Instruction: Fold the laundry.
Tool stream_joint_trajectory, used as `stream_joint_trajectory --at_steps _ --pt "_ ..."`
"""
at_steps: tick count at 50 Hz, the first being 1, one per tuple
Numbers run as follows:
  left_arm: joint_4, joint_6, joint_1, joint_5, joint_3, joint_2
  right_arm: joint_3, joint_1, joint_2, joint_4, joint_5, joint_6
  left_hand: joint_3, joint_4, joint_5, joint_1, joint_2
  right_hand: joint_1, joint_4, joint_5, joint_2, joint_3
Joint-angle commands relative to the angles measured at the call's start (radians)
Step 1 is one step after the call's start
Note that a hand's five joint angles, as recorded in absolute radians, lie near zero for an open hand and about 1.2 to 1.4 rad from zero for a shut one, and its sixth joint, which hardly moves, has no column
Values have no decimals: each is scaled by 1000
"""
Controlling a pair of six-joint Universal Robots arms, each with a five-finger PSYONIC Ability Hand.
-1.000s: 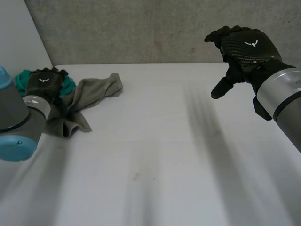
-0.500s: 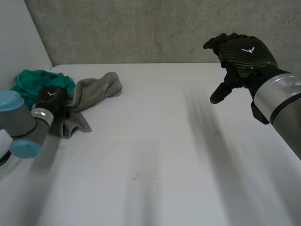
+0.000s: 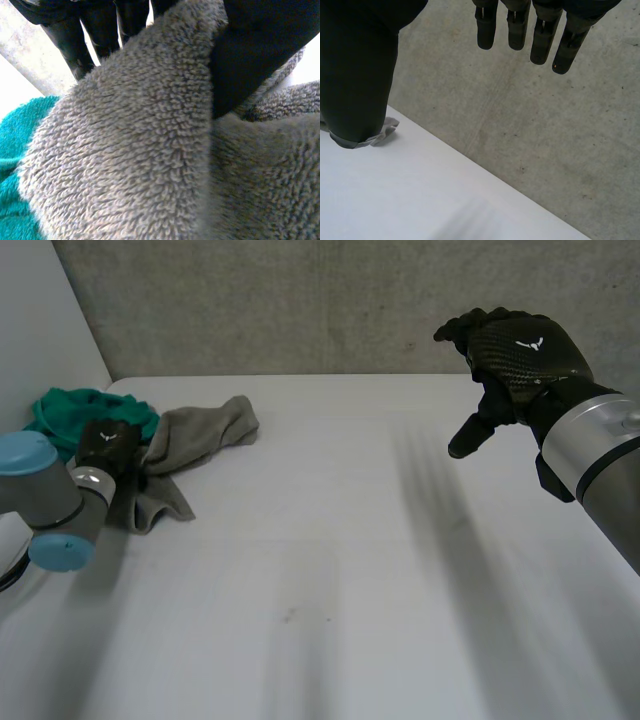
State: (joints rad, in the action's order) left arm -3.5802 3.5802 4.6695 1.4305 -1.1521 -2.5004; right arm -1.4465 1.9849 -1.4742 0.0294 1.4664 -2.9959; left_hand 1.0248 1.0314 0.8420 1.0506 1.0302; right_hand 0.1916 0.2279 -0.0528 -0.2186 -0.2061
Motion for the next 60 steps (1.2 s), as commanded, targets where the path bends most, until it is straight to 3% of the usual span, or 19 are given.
stream_joint_trajectory --at_steps 1,8,13,20,21,24,25,31,34,38,41,45,51,56,60 --pt "-5 -1 -72 21 -35 93 12 -11 0 0 0 2 371 365 380 346 366 -17 -53 53 44 32" --pt "-8 -24 -228 28 -161 391 44 -69 -5 3 -1 8 371 365 380 346 366 -17 -53 53 44 32" --pt "6 -108 -398 22 -253 593 74 -101 -6 9 2 5 371 365 380 346 366 -17 -53 53 44 32" --pt "107 -178 -577 -1 -393 661 78 -118 -12 10 -1 8 371 365 380 346 366 -17 -53 53 44 32" --pt "141 -175 -619 -13 -415 654 80 -121 -11 12 -1 9 174 168 182 148 169 -17 -53 53 44 32" --pt "216 -141 -687 -22 -442 621 86 -124 -11 18 -8 24 -850 -857 -842 -876 -856 -17 -53 53 44 32" --pt "233 -123 -696 -21 -440 612 89 -124 -11 23 -11 31 -850 -857 -842 -876 -856 -17 -53 53 44 32" --pt "328 29 -654 20 -406 591 113 -121 27 121 -70 153 -850 -857 -842 -876 -856 -17 -53 53 44 32" --pt "330 32 -626 71 -413 615 121 -112 70 162 -98 219 -850 -857 -842 -876 -856 -17 -53 53 44 32" --pt "333 -17 -601 154 -422 672 124 -106 147 260 -132 389 -841 -847 -832 -866 -846 -17 -53 53 44 32" --pt "337 -115 -574 244 -469 704 106 -103 182 316 -135 500 -800 -806 -791 -825 -805 -17 -53 53 44 32" --pt "350 -159 -560 295 -511 712 59 -103 216 331 -141 609 -767 -774 -759 -793 -773 -17 -53 53 44 32" --pt "360 -169 -536 281 -571 681 -40 -101 262 244 -222 696 -717 -724 -709 -743 -723 -16 -52 51 43 30" --pt "362 -164 -520 216 -557 536 -158 -115 284 140 -303 784 -691 -698 -683 -717 -697 -13 -49 48 40 27" --pt "357 -162 -502 192 -525 485 -213 -113 308 64 -305 834 -644 -651 -636 -670 -649 34 -2 2 -7 -20"
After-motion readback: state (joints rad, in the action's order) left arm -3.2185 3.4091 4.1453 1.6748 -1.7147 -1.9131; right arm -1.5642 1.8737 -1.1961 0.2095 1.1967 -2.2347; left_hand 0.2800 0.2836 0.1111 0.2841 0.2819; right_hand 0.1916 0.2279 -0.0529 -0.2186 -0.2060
